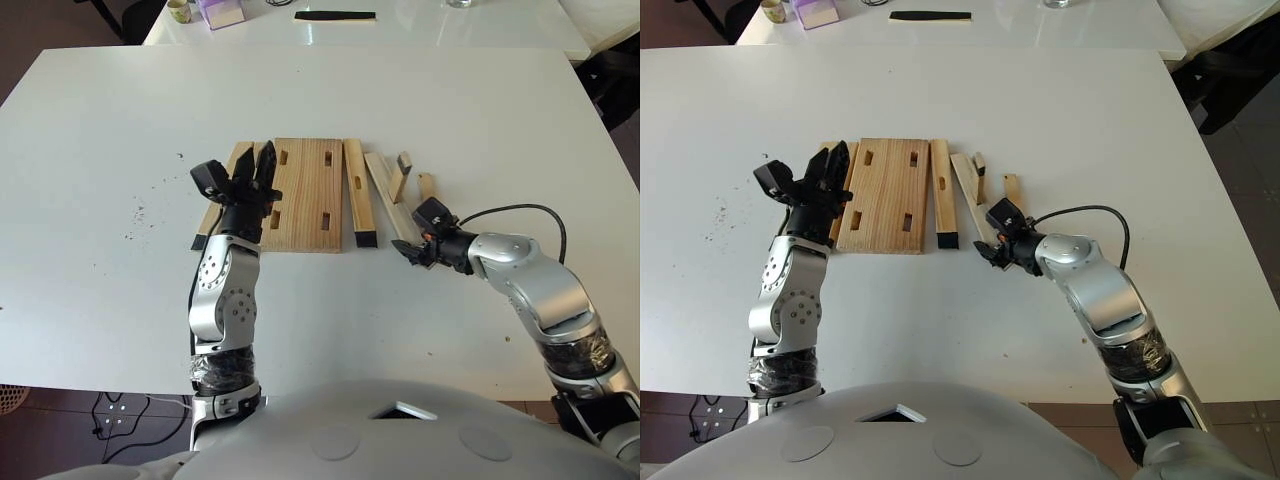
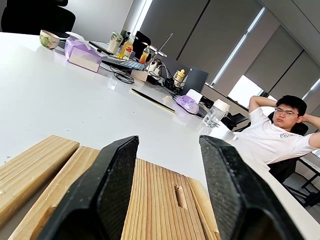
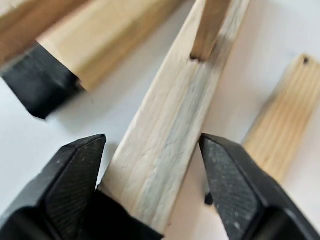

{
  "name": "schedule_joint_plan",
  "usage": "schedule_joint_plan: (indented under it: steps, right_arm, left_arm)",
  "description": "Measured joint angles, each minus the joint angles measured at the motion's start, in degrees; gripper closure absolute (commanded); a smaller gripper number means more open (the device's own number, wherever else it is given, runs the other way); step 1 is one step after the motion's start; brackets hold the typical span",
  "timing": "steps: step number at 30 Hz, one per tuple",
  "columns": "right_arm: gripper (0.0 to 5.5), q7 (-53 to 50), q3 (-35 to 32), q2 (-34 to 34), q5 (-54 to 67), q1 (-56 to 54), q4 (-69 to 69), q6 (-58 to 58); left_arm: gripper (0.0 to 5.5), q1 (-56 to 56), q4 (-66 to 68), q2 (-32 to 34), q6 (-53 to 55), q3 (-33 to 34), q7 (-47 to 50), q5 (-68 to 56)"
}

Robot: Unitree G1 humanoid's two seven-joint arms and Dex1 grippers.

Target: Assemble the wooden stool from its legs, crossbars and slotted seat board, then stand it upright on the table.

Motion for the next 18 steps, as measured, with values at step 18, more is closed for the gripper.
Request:
schedule_joint_plan:
  steps: [18]
  right_arm:
    - [3.44,-11.4,-6.9,8.3,-1.3,-1.1,-1.4,4.2]
  left_arm:
    - [3.24,0.5,-1.3,0.1,0.0,0.5,0.1,-0.1]
